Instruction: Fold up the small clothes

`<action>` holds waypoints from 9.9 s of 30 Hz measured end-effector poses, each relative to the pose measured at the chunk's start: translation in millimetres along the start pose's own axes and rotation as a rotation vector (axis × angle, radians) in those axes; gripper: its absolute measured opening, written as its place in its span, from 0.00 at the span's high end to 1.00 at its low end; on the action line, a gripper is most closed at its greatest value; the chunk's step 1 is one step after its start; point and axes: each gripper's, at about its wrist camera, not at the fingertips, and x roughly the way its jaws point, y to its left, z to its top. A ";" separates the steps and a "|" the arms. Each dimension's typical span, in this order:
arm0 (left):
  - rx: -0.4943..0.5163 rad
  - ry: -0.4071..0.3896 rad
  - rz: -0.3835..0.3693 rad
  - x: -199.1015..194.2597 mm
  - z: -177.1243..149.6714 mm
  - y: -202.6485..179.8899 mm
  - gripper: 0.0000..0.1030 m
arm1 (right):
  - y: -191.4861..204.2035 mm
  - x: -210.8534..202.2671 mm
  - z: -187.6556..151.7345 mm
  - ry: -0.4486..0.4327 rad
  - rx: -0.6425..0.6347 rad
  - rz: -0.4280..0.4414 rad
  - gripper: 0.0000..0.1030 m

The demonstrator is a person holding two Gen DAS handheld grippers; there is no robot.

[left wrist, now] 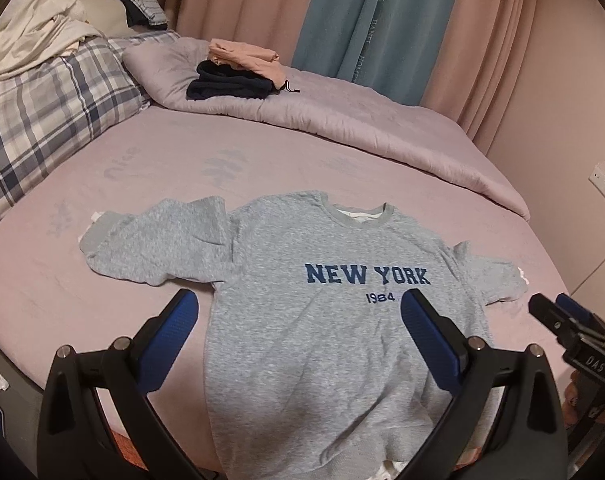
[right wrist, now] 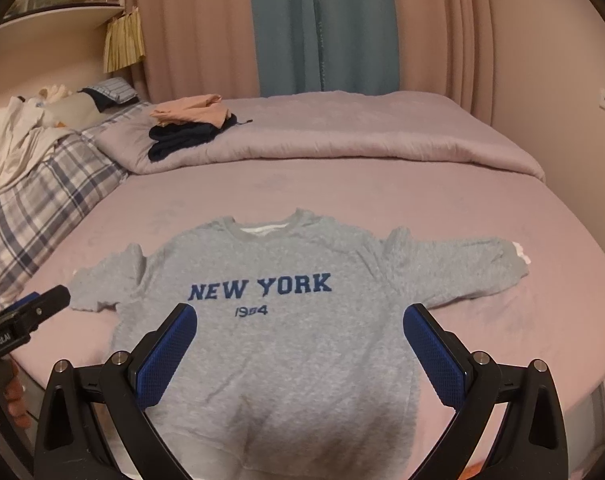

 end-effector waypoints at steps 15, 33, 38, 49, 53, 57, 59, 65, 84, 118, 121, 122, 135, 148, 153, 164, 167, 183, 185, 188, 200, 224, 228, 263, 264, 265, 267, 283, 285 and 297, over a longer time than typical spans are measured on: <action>-0.002 -0.032 -0.039 6.4 2.1 -4.2 0.02 | -7.2 7.9 4.3 -0.103 0.033 0.043 0.00; 0.031 -0.083 -0.027 34.3 72.2 -7.7 0.01 | 19.2 14.5 37.6 -0.191 -0.056 0.128 0.00; 0.037 -0.069 -0.029 42.0 74.9 -7.8 0.01 | 10.9 19.2 51.1 -0.153 -0.039 0.132 0.00; 0.054 -0.058 -0.004 53.9 58.6 3.0 0.01 | 3.5 36.7 57.3 -0.106 0.007 0.191 0.00; 0.034 -0.040 -0.045 55.9 53.5 5.3 0.01 | 4.9 40.8 54.4 -0.098 -0.008 0.189 0.00; 0.042 -0.060 -0.025 53.7 53.4 4.1 0.01 | 6.6 45.2 52.8 -0.092 -0.022 0.175 0.00; 0.052 -0.064 -0.009 54.1 51.8 3.6 0.01 | 8.2 49.9 51.6 -0.078 -0.031 0.177 0.00; 0.026 -0.044 -0.022 59.5 50.5 8.3 0.01 | 5.8 58.7 49.7 -0.049 -0.038 0.195 0.00; 0.033 0.009 -0.076 73.2 46.1 1.3 0.02 | 2.5 71.3 46.7 -0.028 -0.015 0.200 0.00; 0.057 0.023 -0.056 70.9 41.0 -2.6 0.02 | -8.2 69.1 43.4 -0.025 0.028 0.189 0.00; 0.060 0.035 -0.050 75.1 39.9 -2.8 0.02 | -8.6 71.9 42.9 -0.019 0.035 0.188 0.00; 0.062 0.042 -0.047 77.0 39.4 -2.8 0.02 | -8.5 72.8 43.3 -0.016 0.037 0.188 0.00; 0.069 0.075 -0.028 91.3 34.7 -6.2 0.02 | -25.2 72.4 46.7 -0.018 0.078 0.177 0.00; 0.061 0.095 -0.019 99.2 34.1 -2.9 0.02 | -60.1 79.0 49.7 -0.008 0.178 0.133 0.00; 0.048 0.117 -0.026 104.8 32.6 0.6 0.02 | -91.4 81.8 49.1 -0.015 0.258 0.068 0.00; 0.038 0.166 -0.023 121.4 27.9 6.1 0.04 | -171.6 76.7 33.1 -0.022 0.492 -0.139 0.00; 0.024 0.193 -0.037 127.5 26.0 8.1 0.06 | -198.2 77.2 25.5 -0.018 0.562 -0.215 0.01; 0.010 0.260 -0.035 148.4 16.6 6.3 0.10 | -317.6 114.3 -32.3 0.047 0.932 -0.228 0.38; 0.017 0.262 -0.035 149.7 15.3 4.5 0.10 | -321.8 123.8 -30.9 0.049 0.934 -0.223 0.41; 0.025 0.267 -0.041 152.0 13.3 2.2 0.11 | -321.6 131.7 -27.7 0.049 0.922 -0.237 0.42; 0.017 0.282 -0.078 156.7 10.7 -4.3 0.20 | -332.0 152.5 -31.8 0.037 0.953 -0.274 0.74; 0.053 0.278 -0.079 139.6 13.3 -64.5 0.23 | -301.0 113.7 -4.7 -0.099 0.751 -0.383 0.79; 0.068 0.266 -0.075 137.3 15.8 -70.7 0.23 | -292.1 99.8 0.8 -0.144 0.708 -0.366 0.79; 0.000 0.235 -0.032 152.6 26.3 -2.8 0.22 | -101.5 131.2 49.1 -0.124 0.226 0.091 0.81; -0.001 0.237 -0.032 152.9 25.7 -2.3 0.22 | -97.0 134.6 47.7 -0.108 0.216 0.092 0.81; -0.003 0.239 -0.033 153.2 25.6 -1.5 0.22 | -93.2 137.8 46.9 -0.094 0.212 0.098 0.82; -0.007 0.239 -0.036 152.8 25.3 -0.5 0.22 | -84.7 141.3 46.4 -0.072 0.199 0.133 0.82; -0.010 0.268 -0.040 160.9 23.2 3.1 0.22 | -20.6 163.3 26.1 0.076 0.060 0.307 0.82; -0.012 0.272 -0.039 162.1 22.9 3.8 0.22 | -11.2 168.9 21.8 0.113 0.041 0.333 0.83; -0.012 0.290 -0.036 166.8 19.8 5.1 0.22 | 15.0 190.3 -1.0 0.306 -0.002 0.384 0.83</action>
